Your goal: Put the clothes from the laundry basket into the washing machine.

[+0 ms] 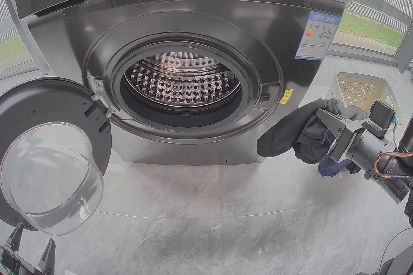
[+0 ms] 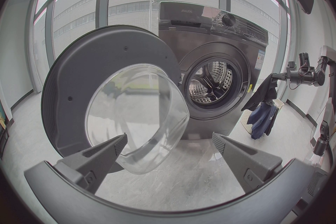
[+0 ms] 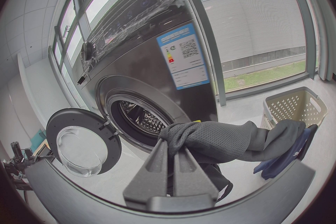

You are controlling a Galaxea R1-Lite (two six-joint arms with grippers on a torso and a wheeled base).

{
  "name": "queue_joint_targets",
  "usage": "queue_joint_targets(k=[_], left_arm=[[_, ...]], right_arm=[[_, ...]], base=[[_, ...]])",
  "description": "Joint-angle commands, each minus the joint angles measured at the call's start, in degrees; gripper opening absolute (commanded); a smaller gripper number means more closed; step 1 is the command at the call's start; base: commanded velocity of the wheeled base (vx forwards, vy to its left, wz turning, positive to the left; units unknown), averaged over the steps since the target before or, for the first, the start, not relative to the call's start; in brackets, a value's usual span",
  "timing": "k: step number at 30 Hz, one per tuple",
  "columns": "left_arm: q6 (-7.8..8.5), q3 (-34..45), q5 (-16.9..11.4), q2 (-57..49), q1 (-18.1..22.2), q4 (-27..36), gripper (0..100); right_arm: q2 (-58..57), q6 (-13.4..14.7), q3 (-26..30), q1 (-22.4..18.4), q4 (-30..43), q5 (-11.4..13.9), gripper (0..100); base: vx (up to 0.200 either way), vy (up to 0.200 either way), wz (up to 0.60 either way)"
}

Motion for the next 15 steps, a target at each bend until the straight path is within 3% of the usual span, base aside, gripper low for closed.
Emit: queue_joint_targets(k=[1, 11, 15], left_arm=[[-0.03, 0.9, 0.0, -0.7, 0.0, 0.0, 100], [-0.03, 0.9, 0.0, -0.7, -0.1, 0.0, 100], [-0.03, 0.9, 0.1, -0.7, 0.0, 0.0, 100]], right_arm=[[0.0, 0.0, 0.0, 0.0, 0.0, 0.0, 0], [0.1, 0.0, 0.1, 0.0, 0.0, 0.0, 0], [0.1, 0.2, 0.1, 0.0, 0.0, 0.0, 0]], base=[[0.0, 0.0, 0.0], [0.0, 0.0, 0.0], [-0.2, 0.0, 0.0]])
